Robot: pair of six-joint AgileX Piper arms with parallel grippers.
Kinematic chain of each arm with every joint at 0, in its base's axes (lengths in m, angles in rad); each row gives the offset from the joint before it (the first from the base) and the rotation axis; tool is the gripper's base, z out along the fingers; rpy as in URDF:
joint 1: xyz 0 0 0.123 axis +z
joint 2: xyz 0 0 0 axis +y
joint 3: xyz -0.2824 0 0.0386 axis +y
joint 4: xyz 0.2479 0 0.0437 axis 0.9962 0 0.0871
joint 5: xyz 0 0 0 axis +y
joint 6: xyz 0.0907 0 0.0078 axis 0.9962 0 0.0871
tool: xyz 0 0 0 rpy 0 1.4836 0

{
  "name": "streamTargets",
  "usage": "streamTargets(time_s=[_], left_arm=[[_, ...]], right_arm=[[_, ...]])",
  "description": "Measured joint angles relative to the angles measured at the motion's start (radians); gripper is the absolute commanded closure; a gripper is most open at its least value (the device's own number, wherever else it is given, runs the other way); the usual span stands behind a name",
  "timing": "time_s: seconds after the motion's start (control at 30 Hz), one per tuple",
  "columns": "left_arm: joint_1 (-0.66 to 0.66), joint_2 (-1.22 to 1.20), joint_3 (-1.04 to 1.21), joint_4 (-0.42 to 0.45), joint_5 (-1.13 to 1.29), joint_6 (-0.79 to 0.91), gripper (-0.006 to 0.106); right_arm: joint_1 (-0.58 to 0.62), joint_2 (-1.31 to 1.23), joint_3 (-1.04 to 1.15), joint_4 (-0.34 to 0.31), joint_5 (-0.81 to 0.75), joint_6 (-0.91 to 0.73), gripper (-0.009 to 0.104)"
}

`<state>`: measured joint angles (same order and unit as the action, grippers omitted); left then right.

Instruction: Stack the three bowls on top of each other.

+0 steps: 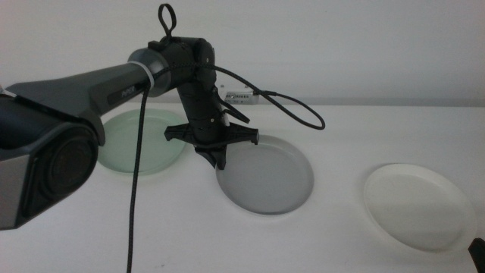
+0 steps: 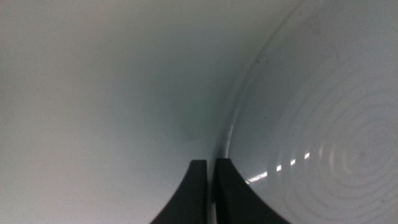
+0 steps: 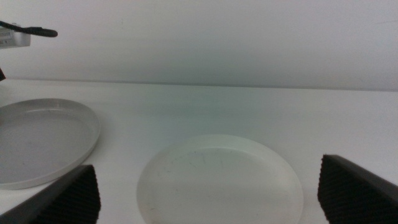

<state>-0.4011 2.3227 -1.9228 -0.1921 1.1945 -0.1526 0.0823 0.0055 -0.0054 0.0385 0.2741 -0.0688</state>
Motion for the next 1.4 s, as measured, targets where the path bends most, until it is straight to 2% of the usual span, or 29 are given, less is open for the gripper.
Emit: streamTargets(time_s=[0.1, 0.23, 0.33, 0.4, 0.57, 0.67, 0.83, 0.97, 1.1, 1.4], left_arm=[[0.0, 0.0, 0.0, 0.012, -0.023, 0.013, 0.08], [0.0, 0.0, -0.014, 0.047, 0.002, 0.018, 0.044], [0.003, -0.036, -0.054, 0.116, 0.017, 0.02, 0.019], [0.012, -0.098, -0.071, 0.192, 0.017, 0.02, 0.006], [0.081, -0.275, -0.056, 0.346, 0.017, 0.004, 0.007], [0.175, -0.309, -0.041, 0.364, 0.017, 0.012, 0.007], [0.346, -0.257, -0.029, 0.296, 0.021, 0.09, 0.007], [0.425, -0.181, -0.029, 0.209, -0.005, 0.196, 0.007], [0.462, -0.105, -0.028, 0.163, -0.044, 0.225, 0.007], [0.488, -0.007, -0.029, 0.138, -0.053, 0.257, 0.007]], right_arm=[[0.0, 0.0, 0.0, 0.0, 0.0, 0.0, 0.002], [0.0, 0.0, 0.0, 0.0, 0.0, 0.002, 0.002], [0.0, 0.0, 0.0, 0.0, 0.0, 0.004, 0.002], [0.0, 0.0, 0.0, 0.0, 0.0, 0.004, 0.002], [0.0, 0.0, 0.0, 0.0, 0.0, 0.006, 0.002], [0.0, 0.0, 0.0, 0.0, 0.0, 0.006, 0.002], [0.0, 0.0, 0.0, 0.0, 0.0, 0.006, 0.002], [0.0, 0.0, 0.0, 0.0, 0.0, 0.006, 0.002], [0.0, 0.0, 0.0, 0.0, 0.0, 0.006, 0.002], [0.0, 0.0, 0.0, 0.0, 0.0, 0.006, 0.002]])
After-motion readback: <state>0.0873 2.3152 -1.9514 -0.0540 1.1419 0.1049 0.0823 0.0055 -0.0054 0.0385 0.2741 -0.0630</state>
